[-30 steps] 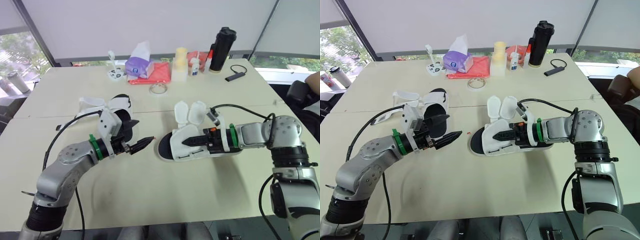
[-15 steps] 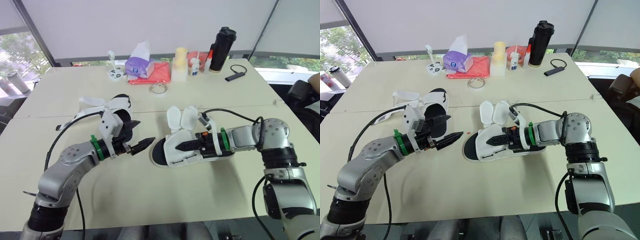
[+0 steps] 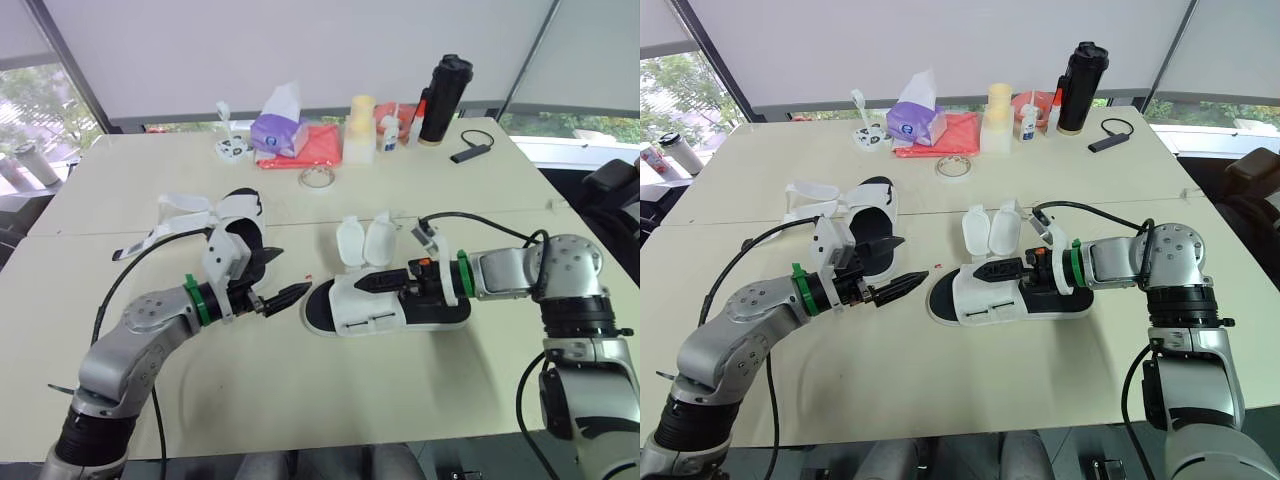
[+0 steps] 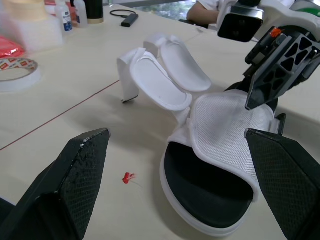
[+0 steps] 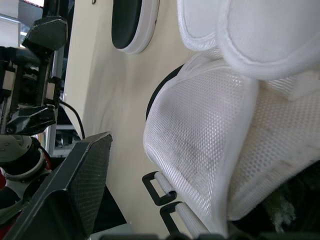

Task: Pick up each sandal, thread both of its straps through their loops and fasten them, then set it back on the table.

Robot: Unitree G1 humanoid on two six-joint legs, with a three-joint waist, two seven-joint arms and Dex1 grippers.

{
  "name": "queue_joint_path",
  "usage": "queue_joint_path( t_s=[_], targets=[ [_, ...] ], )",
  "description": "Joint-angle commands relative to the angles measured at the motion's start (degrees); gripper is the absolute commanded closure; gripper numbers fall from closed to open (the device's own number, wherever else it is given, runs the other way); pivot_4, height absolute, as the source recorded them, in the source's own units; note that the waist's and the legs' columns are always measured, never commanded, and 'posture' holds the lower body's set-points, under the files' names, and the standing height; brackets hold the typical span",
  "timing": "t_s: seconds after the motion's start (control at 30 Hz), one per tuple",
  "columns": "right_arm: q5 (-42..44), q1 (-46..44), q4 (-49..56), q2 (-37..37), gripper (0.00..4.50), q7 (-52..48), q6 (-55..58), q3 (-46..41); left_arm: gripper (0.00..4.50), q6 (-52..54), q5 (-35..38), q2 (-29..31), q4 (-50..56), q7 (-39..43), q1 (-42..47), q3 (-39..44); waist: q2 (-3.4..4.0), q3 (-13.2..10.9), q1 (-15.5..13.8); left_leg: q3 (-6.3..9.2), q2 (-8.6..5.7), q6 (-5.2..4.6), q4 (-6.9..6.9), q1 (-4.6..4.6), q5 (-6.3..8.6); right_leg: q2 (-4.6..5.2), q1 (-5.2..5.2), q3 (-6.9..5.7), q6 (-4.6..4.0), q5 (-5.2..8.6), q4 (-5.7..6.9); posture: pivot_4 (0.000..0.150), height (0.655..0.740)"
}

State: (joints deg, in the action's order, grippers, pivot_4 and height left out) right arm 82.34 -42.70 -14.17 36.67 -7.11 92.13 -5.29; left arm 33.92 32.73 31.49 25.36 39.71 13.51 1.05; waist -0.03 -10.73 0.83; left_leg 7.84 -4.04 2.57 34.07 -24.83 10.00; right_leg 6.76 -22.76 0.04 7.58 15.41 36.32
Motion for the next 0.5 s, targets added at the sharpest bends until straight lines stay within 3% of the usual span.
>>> queue_joint_path(
  t_s=[0.03, 0.23, 0.37, 0.43, 0.5],
  targets=[
    [1.46, 1.83, 6.76, 6.43, 0.1, -2.85, 0.37, -0.33, 0.0, -4.14, -2.82, 1.48, 0.48, 1.99, -0.29, -0.68, 0.0, 0.0, -0.22, 0.0, 0.0, 0.0, 0.0, 0.0, 0.0, 0.0, 0.0, 0.0, 0.0, 0.0, 0.0, 0.15, 0.74],
    [-6.93, 4.69, 18.94, 16.74, 0.1, -14.24, -2.68, 0.04, 0.0, -9.47, -5.92, 2.59, -2.57, 6.17, -0.22, -2.25, 0.0, 0.0, 0.02, -0.05, 0.01, 0.0, 0.0, -0.07, 0.01, 0.03, -0.02, 0.0, -0.14, 0.08, -0.11, 0.15, 0.74],
    [-9.83, 5.24, 24.71, 21.4, 0.0, -23.31, -6.94, -1.21, 1.73, -12.07, -6.42, 2.74, -4.52, 9.3, -0.44, -2.72, -0.07, 0.0, 0.0, -0.05, 0.02, 0.01, 0.0, -0.07, 0.01, 0.03, -0.04, -0.01, -0.13, 0.08, -0.11, 0.15, 0.74],
    [-9.67, 4.05, 24.91, 20.67, 0.0, -25.0, -8.21, -2.94, 2.13, -12.97, -6.58, 2.88, -5.45, 10.91, -0.53, -3.0, -0.06, -0.02, -0.19, -0.05, 0.03, 0.01, 0.0, -0.09, 0.02, 0.05, -0.04, -0.01, -0.14, 0.09, -0.12, 0.15, 0.74],
    [-12.86, 3.49, 25.67, 19.76, 0.0, -24.77, -11.41, -2.79, 3.2, -14.84, -8.11, 3.17, -7.1, 12.74, -0.49, -4.03, -0.06, -0.02, -0.22, -0.05, 0.03, 0.01, 0.0, -0.1, 0.02, 0.06, -0.04, -0.01, -0.14, 0.09, -0.14, 0.15, 0.74]
  ],
)
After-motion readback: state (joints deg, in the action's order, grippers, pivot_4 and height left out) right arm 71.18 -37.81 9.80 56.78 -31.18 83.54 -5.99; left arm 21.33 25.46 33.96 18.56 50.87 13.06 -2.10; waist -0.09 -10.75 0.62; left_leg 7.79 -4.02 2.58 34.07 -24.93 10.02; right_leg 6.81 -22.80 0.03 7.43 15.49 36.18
